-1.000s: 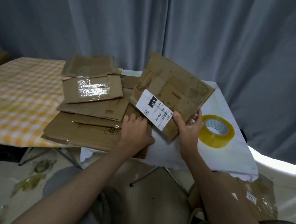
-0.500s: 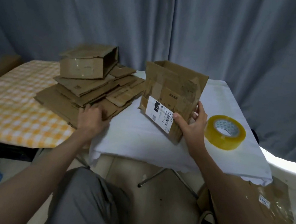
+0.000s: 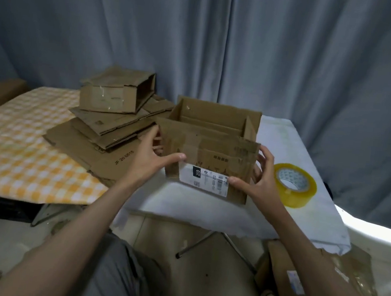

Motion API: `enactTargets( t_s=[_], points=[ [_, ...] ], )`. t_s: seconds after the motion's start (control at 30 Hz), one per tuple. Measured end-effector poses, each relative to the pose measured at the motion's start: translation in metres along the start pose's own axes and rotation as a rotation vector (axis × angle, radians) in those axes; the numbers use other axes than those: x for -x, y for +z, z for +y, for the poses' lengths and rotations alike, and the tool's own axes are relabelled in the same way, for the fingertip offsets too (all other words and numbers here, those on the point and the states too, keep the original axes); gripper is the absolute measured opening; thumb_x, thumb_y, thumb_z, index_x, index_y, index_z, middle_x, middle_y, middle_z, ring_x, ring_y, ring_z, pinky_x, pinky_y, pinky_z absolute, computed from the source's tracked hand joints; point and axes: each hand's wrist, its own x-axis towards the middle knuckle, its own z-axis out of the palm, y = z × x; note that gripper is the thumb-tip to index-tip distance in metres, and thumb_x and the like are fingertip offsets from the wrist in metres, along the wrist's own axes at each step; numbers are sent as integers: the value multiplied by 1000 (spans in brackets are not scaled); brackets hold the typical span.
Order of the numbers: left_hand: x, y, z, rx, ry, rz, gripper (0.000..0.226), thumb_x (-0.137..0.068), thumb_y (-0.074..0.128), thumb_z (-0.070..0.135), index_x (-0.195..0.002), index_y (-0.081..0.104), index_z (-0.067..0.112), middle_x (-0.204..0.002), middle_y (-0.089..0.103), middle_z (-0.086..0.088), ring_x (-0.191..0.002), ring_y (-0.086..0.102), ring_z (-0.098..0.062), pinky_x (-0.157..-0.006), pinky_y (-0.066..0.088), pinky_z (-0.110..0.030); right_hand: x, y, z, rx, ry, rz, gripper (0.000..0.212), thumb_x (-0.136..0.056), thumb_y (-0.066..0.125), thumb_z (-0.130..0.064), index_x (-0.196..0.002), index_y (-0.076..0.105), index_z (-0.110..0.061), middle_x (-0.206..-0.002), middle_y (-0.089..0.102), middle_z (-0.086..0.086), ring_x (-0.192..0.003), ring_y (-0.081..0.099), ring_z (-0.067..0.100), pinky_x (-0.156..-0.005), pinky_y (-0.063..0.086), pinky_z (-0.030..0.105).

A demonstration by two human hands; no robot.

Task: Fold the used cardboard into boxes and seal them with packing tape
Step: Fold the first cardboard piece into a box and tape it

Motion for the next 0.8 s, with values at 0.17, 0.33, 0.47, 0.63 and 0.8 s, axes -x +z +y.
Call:
enactTargets(
  t_s=[0.17, 0.33, 0.47, 0.63, 0.8],
  points=[
    [20, 4, -3, -80, 120, 29, 70, -73, 74, 57, -137, 51, 40, -137, 47, 13, -124, 50, -6, -95, 49, -29, 9, -14, 3, 68, -13, -45, 103, -75, 88, -22, -151, 21, -42, -150, 35, -23, -137, 42, 3, -106, 49, 31],
    [17, 6, 2, -123, 181, 35, 53, -80, 67, 59, -127, 63, 35, -132, 51, 21, -125, 47, 0, -99, 49, -40, 8, -17, -6, 164, -59, 21, 81, -78, 77, -50, -147, 35, -43, -156, 29, -20, -143, 32, 1, -110, 40, 25],
    [13, 5, 5, -88, 164, 47, 43, -88, 54, 58, -119, 68, 32, -129, 58, 12, -124, 51, -5, -100, 47, -41, 8, -20, -11, 227, -27, 44, 65, -80, 60, -65, -140, 49, -41, -158, 30, -16, -142, 28, -5, -94, 32, -1],
    [15, 8, 5, 244, -50, 57, 71, -96, 24, 68, -120, 71, 20, -122, 69, 3, -115, 63, -12, -98, 49, -36, 8, -21, -12, 115, -3, 87, 62, -89, 46, -63, -140, 52, -29, -153, 41, -15, -138, 38, -3, -102, 39, 11],
    [0, -2, 15, 234, -172, -1, 44, -91, 48, 58, -122, 66, 33, -128, 64, 2, -108, 65, -10, -82, 52, -24, -8, -23, -17, -140, 194, 200, 36, -97, 52, -55, -125, 61, -35, -119, 67, -14, -103, 65, -4, -71, 53, 11]
  ],
)
